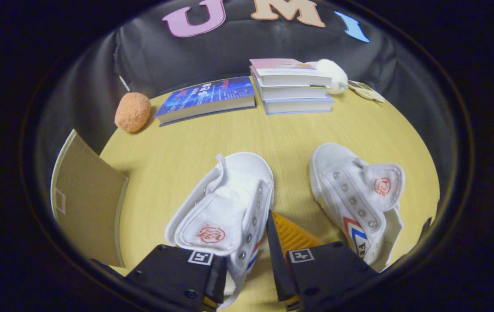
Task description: Open the storage box then place both shoes into the box .Put the left shoe in first, then the right shoe, with the right side of both shoes facing outward in a uniform manner.
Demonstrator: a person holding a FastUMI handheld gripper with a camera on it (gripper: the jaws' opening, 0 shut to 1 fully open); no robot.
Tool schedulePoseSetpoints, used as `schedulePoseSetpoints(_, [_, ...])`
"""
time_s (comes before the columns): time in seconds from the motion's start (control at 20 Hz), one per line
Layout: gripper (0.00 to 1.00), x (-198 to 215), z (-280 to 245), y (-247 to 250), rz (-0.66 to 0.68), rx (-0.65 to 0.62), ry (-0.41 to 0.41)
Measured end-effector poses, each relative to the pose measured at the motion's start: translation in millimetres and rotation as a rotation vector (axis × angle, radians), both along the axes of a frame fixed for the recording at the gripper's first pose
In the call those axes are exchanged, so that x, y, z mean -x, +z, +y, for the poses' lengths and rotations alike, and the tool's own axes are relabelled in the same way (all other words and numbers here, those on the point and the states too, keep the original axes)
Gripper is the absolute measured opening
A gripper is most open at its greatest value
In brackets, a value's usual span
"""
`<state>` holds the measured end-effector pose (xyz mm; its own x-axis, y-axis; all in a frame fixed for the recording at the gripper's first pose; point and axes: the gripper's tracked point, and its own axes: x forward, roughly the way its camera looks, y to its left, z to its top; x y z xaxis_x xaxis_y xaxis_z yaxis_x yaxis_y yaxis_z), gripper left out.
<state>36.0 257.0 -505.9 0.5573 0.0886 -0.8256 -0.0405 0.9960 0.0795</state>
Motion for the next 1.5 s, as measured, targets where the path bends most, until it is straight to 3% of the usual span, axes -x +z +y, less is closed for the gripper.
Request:
schedulePoseSetpoints(0.2, [0.11,-1.7,-11.8,-2.5,0.061,-0.058,-0.119])
schedulePoseSetpoints(0.3, [0.05,-3.5,-13.2,-2.8,0.085,-0.082,-0.145])
schedulePoseSetpoints(0.6, [0.05,7.8,-12.0,0.2,0.132,-0.108,-0.192])
schedulePoseSetpoints(0.95, [0.05,32.6,2.1,10.5,0.140,-0.155,-0.174])
schedulePoseSetpoints(1.25, [0.05,40.8,15.4,57.6,0.088,-0.313,-0.204])
schedulePoseSetpoints(1.5, [0.05,44.7,23.8,114.6,0.035,-0.421,-0.182])
